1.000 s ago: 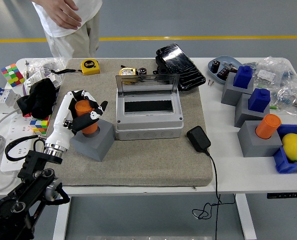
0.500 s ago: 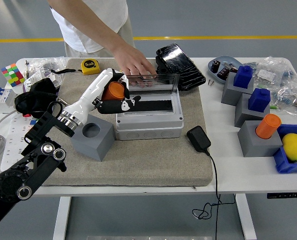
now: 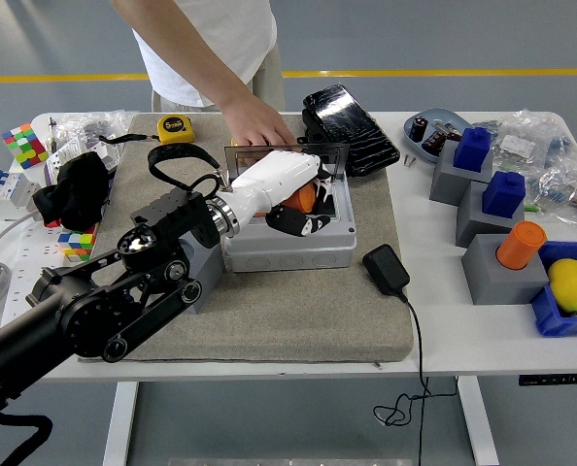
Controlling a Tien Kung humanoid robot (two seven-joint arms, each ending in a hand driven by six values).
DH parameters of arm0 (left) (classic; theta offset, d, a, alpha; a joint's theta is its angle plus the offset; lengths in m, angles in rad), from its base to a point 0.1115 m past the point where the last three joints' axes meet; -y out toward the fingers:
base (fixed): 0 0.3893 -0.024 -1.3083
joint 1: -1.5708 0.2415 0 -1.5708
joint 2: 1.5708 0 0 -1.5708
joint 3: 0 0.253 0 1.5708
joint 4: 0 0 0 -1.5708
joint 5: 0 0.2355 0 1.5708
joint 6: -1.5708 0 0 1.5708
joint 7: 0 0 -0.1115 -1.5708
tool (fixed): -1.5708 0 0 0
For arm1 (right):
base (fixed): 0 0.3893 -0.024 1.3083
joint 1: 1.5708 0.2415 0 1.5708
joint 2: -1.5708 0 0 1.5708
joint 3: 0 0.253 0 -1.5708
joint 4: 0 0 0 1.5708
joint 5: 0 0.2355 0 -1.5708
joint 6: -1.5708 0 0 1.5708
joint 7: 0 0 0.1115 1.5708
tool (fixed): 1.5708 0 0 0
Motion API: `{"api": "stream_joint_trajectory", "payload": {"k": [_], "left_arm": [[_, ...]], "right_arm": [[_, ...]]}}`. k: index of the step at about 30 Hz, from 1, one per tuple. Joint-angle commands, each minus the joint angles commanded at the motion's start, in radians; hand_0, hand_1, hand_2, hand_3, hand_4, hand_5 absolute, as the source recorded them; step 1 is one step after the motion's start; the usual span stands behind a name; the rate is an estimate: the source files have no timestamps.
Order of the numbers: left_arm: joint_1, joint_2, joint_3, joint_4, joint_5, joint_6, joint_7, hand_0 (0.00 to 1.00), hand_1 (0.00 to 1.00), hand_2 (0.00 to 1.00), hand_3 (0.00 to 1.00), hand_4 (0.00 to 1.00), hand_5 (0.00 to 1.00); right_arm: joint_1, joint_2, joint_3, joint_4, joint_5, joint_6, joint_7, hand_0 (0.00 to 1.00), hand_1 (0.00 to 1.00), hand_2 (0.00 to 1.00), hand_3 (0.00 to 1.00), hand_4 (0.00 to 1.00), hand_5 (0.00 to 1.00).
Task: Fetch the battery,place it into the box,close the lid of the box
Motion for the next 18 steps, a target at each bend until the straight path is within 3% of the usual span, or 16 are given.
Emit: {"api": "stream_joint_trajectory", "payload": {"k": [7,10,11,16,17,18], "left_arm": [[-0.047,-0.065,-0.001,0.096,0.046,0.007,-0.023,0.168,0.148,0.194,0.239,0.806,0.002],[-0.061,-0.081,0.003,0.130,0.057,0.009,-0.035,0.168,0.148,0.194,0.239,0.806,0.002],[-0.065,-0.086,0.006,0.144,0.056,0.010,-0.039,0.180,0.181,0.212,0.254,0.876,0.032],[-0.066,-0.098,0.009,0.181,0.059,0.017,-0.053,0.180,0.181,0.212,0.254,0.876,0.032],[-0.066,-0.099,0.007,0.188,0.061,0.018,-0.056,0.389,0.512,0.475,0.481,0.998,0.070],[-0.065,-0.099,0.005,0.191,0.064,0.019,-0.059,0.389,0.512,0.475,0.481,0.998,0.070]], "right_arm": [[0.003,-0.001,-0.007,0.000,-0.002,0.001,-0.002,0.681,0.664,0.698,0.630,0.998,0.621],[0.004,-0.002,-0.013,0.000,0.001,0.002,-0.001,0.681,0.664,0.698,0.630,0.998,0.621],[0.005,-0.002,-0.014,0.000,0.001,0.002,-0.001,0.681,0.664,0.698,0.629,0.998,0.621],[0.007,-0.003,-0.024,0.000,0.008,0.002,0.002,0.681,0.664,0.698,0.629,0.998,0.621],[0.007,-0.003,-0.024,0.000,0.005,0.002,0.001,0.681,0.664,0.697,0.630,0.998,0.620],[0.007,-0.003,-0.022,0.000,0.003,0.002,0.000,0.681,0.664,0.697,0.630,0.998,0.620]]}}
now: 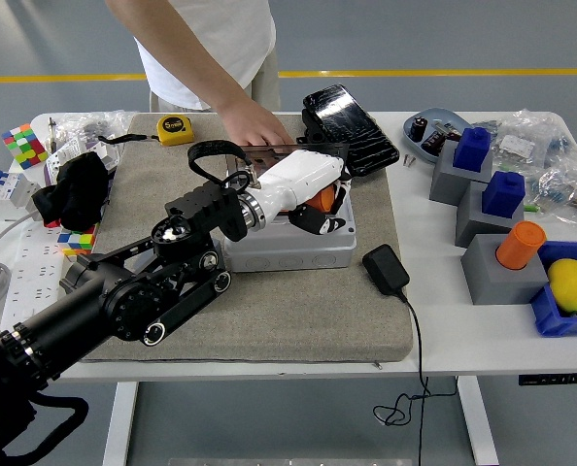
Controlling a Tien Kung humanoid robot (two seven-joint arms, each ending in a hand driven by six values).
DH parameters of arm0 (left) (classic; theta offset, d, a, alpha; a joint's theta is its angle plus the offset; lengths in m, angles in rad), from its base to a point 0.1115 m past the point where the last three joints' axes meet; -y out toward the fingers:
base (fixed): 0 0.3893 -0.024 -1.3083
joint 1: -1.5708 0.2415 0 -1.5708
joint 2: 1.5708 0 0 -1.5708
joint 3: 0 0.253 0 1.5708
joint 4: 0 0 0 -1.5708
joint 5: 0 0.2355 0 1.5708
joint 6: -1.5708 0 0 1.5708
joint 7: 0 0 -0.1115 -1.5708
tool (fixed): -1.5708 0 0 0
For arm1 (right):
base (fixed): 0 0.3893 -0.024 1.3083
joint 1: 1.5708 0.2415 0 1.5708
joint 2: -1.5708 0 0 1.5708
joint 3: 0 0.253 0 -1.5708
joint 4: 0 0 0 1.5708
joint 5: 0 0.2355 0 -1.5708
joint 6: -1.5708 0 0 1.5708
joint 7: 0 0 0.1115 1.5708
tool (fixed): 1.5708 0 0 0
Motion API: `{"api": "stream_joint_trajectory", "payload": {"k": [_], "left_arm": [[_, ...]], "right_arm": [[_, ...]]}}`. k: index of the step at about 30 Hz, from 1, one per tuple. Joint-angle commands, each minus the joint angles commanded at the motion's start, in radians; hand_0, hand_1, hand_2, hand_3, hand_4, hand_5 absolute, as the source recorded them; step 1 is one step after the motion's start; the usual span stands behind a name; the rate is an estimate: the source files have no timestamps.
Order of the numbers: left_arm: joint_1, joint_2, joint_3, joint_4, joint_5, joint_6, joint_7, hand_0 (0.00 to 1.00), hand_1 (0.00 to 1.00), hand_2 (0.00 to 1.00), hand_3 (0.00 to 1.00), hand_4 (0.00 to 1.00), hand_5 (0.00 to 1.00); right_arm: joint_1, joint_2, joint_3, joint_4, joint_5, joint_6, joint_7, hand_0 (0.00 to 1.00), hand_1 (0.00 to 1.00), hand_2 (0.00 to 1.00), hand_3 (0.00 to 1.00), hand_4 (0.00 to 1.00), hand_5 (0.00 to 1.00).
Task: Fetch the battery,place it into the box,close the lid of the box
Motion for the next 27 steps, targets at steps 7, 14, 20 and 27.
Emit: {"api": "stream_joint_trajectory", "payload": {"k": [7,14,20,27], "left_arm": [[0.001,0.000,-0.010,0.011,0.056,0.022,-0.030,0.626,0.725,0.712,0.751,0.998,0.136],[0.009,0.000,-0.011,0.003,0.077,0.031,-0.039,0.632,0.736,0.729,0.764,0.998,0.155],[0.036,0.013,-0.038,-0.062,0.052,0.032,-0.042,0.607,0.724,0.727,0.763,0.998,0.160],[0.094,0.046,-0.142,-0.192,0.010,0.058,-0.063,0.585,0.714,0.713,0.753,0.998,0.226]], "right_arm": [[0.000,0.000,-0.002,0.000,0.000,0.000,0.000,0.681,0.665,0.697,0.630,0.998,0.619],[0.000,0.001,-0.007,0.000,0.007,0.000,0.003,0.681,0.664,0.697,0.631,0.998,0.618],[-0.002,0.002,0.001,0.000,0.006,-0.001,0.002,0.681,0.664,0.698,0.629,0.998,0.618],[-0.005,0.003,0.007,0.000,0.004,-0.002,0.002,0.681,0.663,0.697,0.629,0.998,0.618]]}}
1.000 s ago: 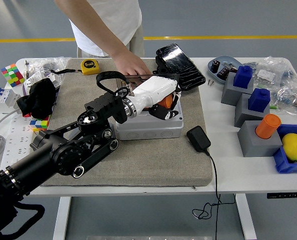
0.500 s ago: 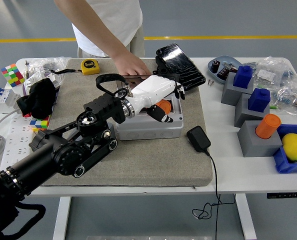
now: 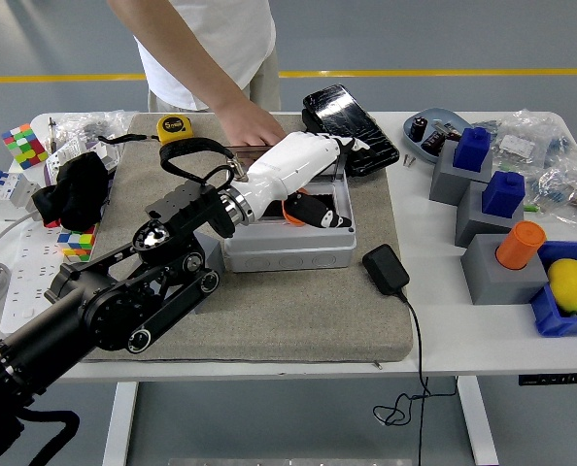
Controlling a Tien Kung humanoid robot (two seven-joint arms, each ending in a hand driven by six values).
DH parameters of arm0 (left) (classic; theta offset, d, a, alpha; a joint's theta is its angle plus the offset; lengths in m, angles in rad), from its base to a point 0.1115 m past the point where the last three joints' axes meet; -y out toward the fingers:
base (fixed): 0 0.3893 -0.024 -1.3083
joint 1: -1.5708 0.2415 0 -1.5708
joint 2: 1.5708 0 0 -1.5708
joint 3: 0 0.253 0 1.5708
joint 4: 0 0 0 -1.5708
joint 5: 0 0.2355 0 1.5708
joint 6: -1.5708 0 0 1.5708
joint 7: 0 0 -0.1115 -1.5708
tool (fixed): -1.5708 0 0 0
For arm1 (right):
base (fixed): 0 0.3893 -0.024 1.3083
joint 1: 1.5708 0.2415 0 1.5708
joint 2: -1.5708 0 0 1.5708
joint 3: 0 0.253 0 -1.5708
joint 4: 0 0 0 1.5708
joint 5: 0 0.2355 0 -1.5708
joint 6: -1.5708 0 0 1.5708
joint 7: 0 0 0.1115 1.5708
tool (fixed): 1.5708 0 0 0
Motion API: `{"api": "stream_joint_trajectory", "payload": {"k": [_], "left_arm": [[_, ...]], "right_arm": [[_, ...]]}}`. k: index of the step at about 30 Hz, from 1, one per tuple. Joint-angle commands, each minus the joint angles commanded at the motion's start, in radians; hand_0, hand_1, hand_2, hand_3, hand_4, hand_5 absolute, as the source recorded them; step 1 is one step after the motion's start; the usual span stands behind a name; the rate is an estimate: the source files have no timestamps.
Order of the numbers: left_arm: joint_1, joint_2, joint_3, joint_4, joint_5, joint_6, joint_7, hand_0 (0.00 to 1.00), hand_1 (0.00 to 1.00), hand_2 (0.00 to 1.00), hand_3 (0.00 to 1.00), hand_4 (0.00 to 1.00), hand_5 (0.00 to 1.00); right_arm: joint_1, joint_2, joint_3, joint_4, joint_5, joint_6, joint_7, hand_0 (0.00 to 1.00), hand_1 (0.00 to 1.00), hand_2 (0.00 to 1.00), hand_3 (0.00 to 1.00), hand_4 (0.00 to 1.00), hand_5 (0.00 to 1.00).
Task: Fetch the battery,place it into the box,close the lid of the box
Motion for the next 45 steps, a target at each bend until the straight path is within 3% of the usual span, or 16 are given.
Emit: {"api": "stream_joint_trajectory", "payload": {"k": [2,3,8,9,15,21,32,38,45], "left_arm": [[0.009,0.012,-0.025,-0.023,-0.004,-0.005,0.008,0.585,0.714,0.713,0.753,0.998,0.226],[0.014,0.019,-0.032,-0.033,-0.009,-0.009,0.012,0.461,0.602,0.619,0.672,0.998,0.291],[0.046,0.057,-0.026,-0.060,-0.054,-0.029,0.026,0.461,0.602,0.619,0.672,0.998,0.291],[0.057,0.067,-0.019,-0.066,-0.076,-0.031,0.022,0.316,0.507,0.508,0.553,0.998,0.302],[0.092,0.091,0.013,-0.101,-0.168,-0.028,0.013,0.302,0.497,0.508,0.547,0.998,0.310],[0.116,0.107,0.011,-0.140,-0.133,-0.037,0.033,0.278,0.495,0.519,0.545,0.998,0.299],[0.174,0.216,-0.005,-0.108,-0.130,-0.050,0.040,0.274,0.496,0.520,0.541,0.998,0.300],[0.188,0.219,0.001,-0.085,-0.129,-0.053,0.042,0.270,0.498,0.529,0.544,0.998,0.300],[0.173,0.188,0.008,-0.080,-0.127,-0.051,0.042,0.275,0.513,0.564,0.548,0.998,0.300]], "right_arm": [[-0.001,0.001,0.000,0.000,0.000,0.000,0.000,0.681,0.663,0.697,0.629,0.998,0.618],[-0.002,0.001,0.000,0.000,0.000,0.000,0.000,0.681,0.663,0.697,0.629,0.998,0.618],[-0.002,0.001,0.003,0.000,-0.001,-0.001,0.001,0.681,0.663,0.697,0.629,0.998,0.618],[-0.002,0.000,0.001,0.000,0.003,-0.001,0.003,0.681,0.663,0.697,0.628,0.998,0.618],[-0.004,0.000,0.009,0.000,-0.004,-0.002,0.001,0.681,0.663,0.697,0.627,0.998,0.618],[-0.003,0.002,0.005,0.000,0.002,-0.002,0.005,0.681,0.663,0.697,0.628,0.998,0.618],[-0.007,0.001,0.018,0.000,-0.007,-0.003,0.004,0.681,0.663,0.696,0.627,0.998,0.618],[-0.005,0.002,0.010,0.000,0.003,-0.003,0.008,0.681,0.663,0.696,0.627,0.998,0.618],[-0.004,0.001,0.002,0.000,0.011,-0.004,0.010,0.680,0.663,0.696,0.628,0.998,0.618]]}}
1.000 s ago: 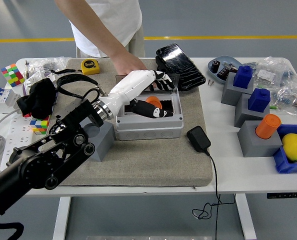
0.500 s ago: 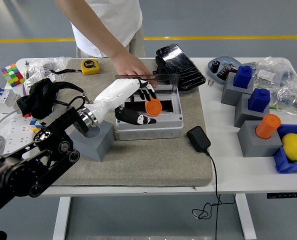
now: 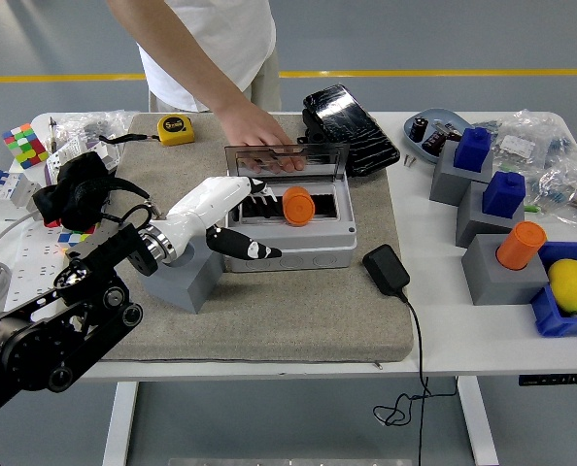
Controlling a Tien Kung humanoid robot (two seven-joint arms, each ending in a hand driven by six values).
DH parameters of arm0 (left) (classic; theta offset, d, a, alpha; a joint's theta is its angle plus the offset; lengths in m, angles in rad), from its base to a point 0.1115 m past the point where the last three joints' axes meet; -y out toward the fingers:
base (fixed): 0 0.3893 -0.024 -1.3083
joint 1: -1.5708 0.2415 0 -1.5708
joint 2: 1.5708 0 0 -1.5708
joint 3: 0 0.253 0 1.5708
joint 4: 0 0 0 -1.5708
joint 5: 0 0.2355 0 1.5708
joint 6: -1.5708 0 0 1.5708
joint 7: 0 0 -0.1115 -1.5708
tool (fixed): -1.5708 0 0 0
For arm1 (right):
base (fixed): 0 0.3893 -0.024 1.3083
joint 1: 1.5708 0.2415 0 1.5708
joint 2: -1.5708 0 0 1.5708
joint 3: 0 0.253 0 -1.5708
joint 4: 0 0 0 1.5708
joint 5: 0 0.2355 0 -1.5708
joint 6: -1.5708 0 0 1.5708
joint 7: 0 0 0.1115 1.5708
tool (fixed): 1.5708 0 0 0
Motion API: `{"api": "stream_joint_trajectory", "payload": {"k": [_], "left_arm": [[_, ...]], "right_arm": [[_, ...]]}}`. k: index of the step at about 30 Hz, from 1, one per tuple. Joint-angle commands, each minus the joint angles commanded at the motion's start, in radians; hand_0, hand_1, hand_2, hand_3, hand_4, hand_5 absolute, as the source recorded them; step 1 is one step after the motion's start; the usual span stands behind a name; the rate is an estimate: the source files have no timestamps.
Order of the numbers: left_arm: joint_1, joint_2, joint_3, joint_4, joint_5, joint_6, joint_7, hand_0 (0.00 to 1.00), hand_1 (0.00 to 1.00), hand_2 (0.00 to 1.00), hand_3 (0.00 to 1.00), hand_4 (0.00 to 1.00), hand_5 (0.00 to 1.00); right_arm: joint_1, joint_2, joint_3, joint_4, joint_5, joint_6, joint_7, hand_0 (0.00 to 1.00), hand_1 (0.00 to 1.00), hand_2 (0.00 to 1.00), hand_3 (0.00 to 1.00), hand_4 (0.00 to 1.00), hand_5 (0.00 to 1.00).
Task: Fetch the battery,place it into the box,close the lid of the box
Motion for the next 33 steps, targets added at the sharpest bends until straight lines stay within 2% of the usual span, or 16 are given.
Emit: {"api": "stream_joint_trajectory", "payload": {"k": [13,18,22,29,30,33], "left_arm": [[-0.049,-0.148,0.046,0.030,-0.031,0.009,-0.012,0.275,0.517,0.569,0.550,0.998,0.301],[-0.063,-0.187,0.050,0.047,-0.068,0.014,-0.024,0.278,0.522,0.571,0.551,0.998,0.300],[-0.070,-0.196,0.052,0.055,-0.087,0.016,-0.030,0.278,0.522,0.571,0.551,0.998,0.300],[-0.064,-0.186,0.066,0.076,-0.121,0.026,-0.049,0.290,0.534,0.575,0.557,0.998,0.299],[-0.061,-0.185,0.066,0.081,-0.121,0.026,-0.049,0.315,0.569,0.580,0.561,0.998,0.299],[-0.053,-0.172,0.061,0.087,-0.102,0.023,-0.043,0.315,0.569,0.580,0.561,0.998,0.299]], "right_arm": [[-0.002,0.001,-0.007,0.000,-0.001,0.002,-0.001,0.680,0.662,0.696,0.627,0.998,0.618],[-0.001,0.001,-0.007,0.000,-0.004,0.002,-0.002,0.680,0.661,0.696,0.627,0.998,0.617],[0.000,0.001,-0.015,0.000,0.003,0.002,0.000,0.680,0.661,0.696,0.627,0.998,0.617],[0.000,0.001,-0.016,0.000,0.004,0.001,0.001,0.680,0.661,0.696,0.627,0.998,0.618],[-0.001,0.001,-0.015,0.000,0.004,0.001,0.001,0.680,0.661,0.696,0.627,0.998,0.616],[-0.001,0.002,-0.017,0.000,0.007,0.001,0.001,0.680,0.661,0.696,0.627,0.998,0.616]]}}
